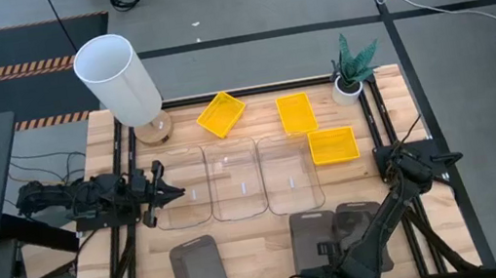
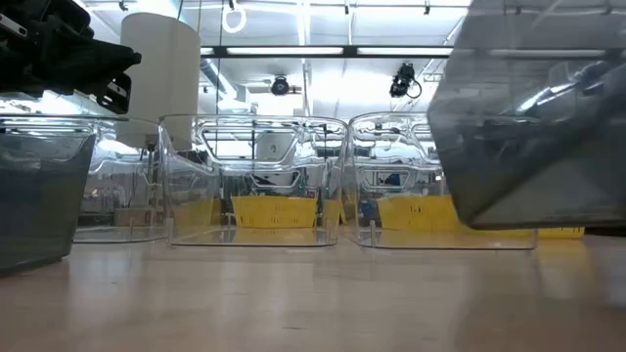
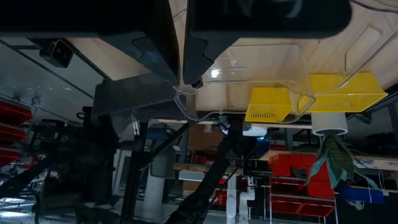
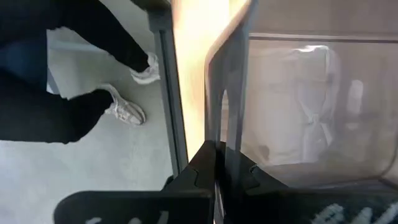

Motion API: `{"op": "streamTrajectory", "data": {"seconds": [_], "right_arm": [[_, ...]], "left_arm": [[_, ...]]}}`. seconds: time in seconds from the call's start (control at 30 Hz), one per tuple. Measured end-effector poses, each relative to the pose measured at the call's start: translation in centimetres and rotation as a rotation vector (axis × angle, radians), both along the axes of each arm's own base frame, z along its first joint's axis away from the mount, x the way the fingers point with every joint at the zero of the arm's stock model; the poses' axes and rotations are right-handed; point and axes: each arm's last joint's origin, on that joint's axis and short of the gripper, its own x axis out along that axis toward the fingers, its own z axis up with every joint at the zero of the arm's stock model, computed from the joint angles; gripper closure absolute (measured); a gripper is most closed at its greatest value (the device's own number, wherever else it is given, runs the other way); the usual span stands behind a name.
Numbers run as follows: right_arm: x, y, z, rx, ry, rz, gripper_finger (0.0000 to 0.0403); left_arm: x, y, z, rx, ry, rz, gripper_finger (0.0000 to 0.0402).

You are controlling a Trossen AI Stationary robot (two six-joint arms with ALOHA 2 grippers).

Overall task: Stack baskets by color
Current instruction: Stack the middle black bin into the right black bin

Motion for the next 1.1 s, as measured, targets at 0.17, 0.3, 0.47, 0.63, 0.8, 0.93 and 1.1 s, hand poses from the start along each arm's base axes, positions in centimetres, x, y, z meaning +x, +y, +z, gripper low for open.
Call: {"op": "streamTrajectory", "data": {"seconds": [0.17,0.3,0.47,0.63,0.8,0.93,1.1], "right_arm": [[-1.0,0.0,1.7,-0.063,-0.003,-0.036,0.0395],[-2.1,0.1,2.2,-0.106,0.04,-0.066,0.0395],[-2.9,0.2,2.4,-0.133,0.066,-0.09,0.0395],[-3.1,0.3,2.4,-0.148,0.054,-0.084,0.0395],[-3.7,-0.1,2.7,-0.186,0.086,-0.116,0.0395],[-4.8,0.1,3.5,-0.183,0.077,-0.15,0.0395],[-6.4,0.9,4.3,-0.16,0.055,-0.196,0.0395]], "left_arm": [[0.0,0.0,0.0,0.0,0.0,0.001,0.037],[0.0,0.0,0.0,0.0,0.001,0.0,0.0368],[0.0,0.0,0.0,0.0,0.001,0.0,0.0374],[0.0,0.0,0.0,0.0,0.001,0.0,0.0374],[0.0,0.0,0.0,0.0,0.001,0.001,0.0367],[0.0,0.0,0.0,0.0,0.001,0.0,0.0366],[0.0,0.0,0.0,0.0,0.001,0.001,0.0373]]}}
